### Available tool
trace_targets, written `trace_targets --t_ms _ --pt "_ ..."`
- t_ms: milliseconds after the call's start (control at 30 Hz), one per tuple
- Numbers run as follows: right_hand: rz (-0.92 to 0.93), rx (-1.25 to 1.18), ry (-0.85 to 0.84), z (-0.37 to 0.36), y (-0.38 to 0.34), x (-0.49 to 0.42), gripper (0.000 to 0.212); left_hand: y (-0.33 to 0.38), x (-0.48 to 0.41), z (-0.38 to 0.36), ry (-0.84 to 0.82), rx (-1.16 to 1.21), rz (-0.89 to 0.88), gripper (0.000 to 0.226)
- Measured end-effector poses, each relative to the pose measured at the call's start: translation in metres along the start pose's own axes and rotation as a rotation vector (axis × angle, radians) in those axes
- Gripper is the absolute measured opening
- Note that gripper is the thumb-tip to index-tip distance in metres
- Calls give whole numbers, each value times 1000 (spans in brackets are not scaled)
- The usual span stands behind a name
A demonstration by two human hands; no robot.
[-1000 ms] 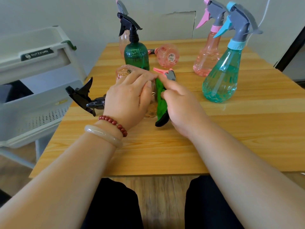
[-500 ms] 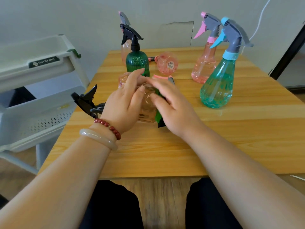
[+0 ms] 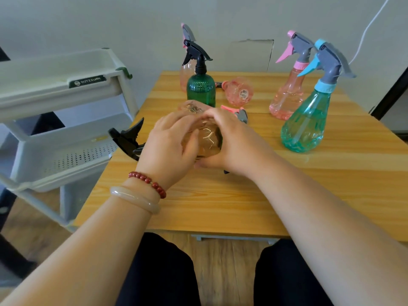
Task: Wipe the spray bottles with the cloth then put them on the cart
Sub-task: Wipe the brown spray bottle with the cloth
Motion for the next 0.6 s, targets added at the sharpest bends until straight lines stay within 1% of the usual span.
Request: trace_targets --t_ms 67,133,267,367,433,500,567,600 --pt "-9 -20 43 2 2 3 92 -3 8 0 -16 -89 20 46" --pt "-9 -53 88 5 5 7 88 -5 15 3 6 -117 27 46" --pt "-37 -160 168 11 16 21 86 2 29 12 158 -73 39 38" --pt "-81 -224 220 12 25 32 83 5 38 15 262 5 107 32" --pt "-119 -258 247 13 32 37 84 -1 42 12 268 104 211 26" --pt "-153 -286 264 14 38 41 85 -11 45 2 216 248 381 24" --pt "-167 -299 267 15 40 44 86 -20 43 -15 120 413 536 38" --pt "-170 -301 267 15 40 45 86 -21 40 -23 72 480 579 46"
Point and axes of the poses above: each hand's wrist, its own x-axis away from the middle knuckle, its own z-axis out of the back of the hand, y = z × x, the point moved 10 cm from there along -x, towards the middle knuckle, and after that the axes turned 11 degrees about -y, right-handed, at the moved point
